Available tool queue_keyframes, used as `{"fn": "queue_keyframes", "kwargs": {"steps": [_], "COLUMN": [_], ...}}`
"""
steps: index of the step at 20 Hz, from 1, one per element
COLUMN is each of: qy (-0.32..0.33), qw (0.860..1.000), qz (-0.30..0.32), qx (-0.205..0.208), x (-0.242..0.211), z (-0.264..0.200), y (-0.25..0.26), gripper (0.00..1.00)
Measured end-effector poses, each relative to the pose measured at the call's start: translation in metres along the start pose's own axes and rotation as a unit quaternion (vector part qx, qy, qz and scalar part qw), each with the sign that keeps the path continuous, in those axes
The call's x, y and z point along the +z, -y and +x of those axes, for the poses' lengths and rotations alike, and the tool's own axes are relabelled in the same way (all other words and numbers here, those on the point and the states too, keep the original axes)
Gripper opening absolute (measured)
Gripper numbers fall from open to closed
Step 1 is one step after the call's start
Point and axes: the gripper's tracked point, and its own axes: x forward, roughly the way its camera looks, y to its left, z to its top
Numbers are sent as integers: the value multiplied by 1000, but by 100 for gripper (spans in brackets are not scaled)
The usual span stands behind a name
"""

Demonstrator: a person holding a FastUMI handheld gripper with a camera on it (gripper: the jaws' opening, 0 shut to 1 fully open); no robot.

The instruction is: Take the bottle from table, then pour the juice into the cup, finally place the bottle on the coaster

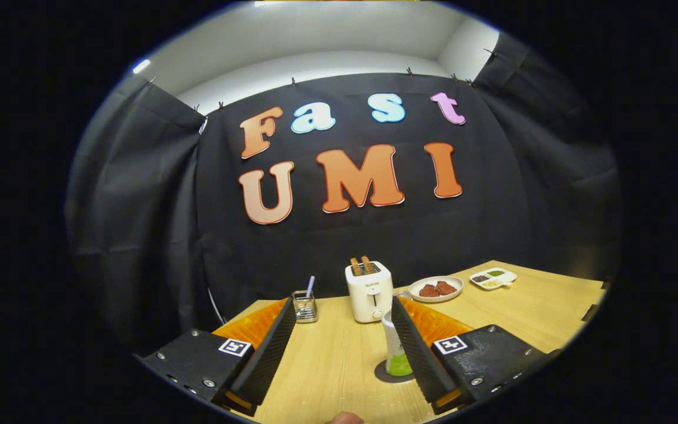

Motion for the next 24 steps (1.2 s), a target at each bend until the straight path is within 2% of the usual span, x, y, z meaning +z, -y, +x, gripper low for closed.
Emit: {"fn": "queue_keyframes", "kwargs": {"steps": [4, 7, 10, 14, 19, 24], "qy": [24, 24, 38, 68, 91, 91], "qw": [999, 999, 999, 995, 990, 990], "qz": [-27, -25, -27, -75, -104, -94], "qx": [10, -3, 19, 14, 40, 47], "x": [41, 66, 90, 115, 129, 128], "z": [-31, -47, -64, -81, -92, -94], "y": [-28, -42, -66, -73, -103, -109], "gripper": [96, 97, 96, 97, 96, 97]}}
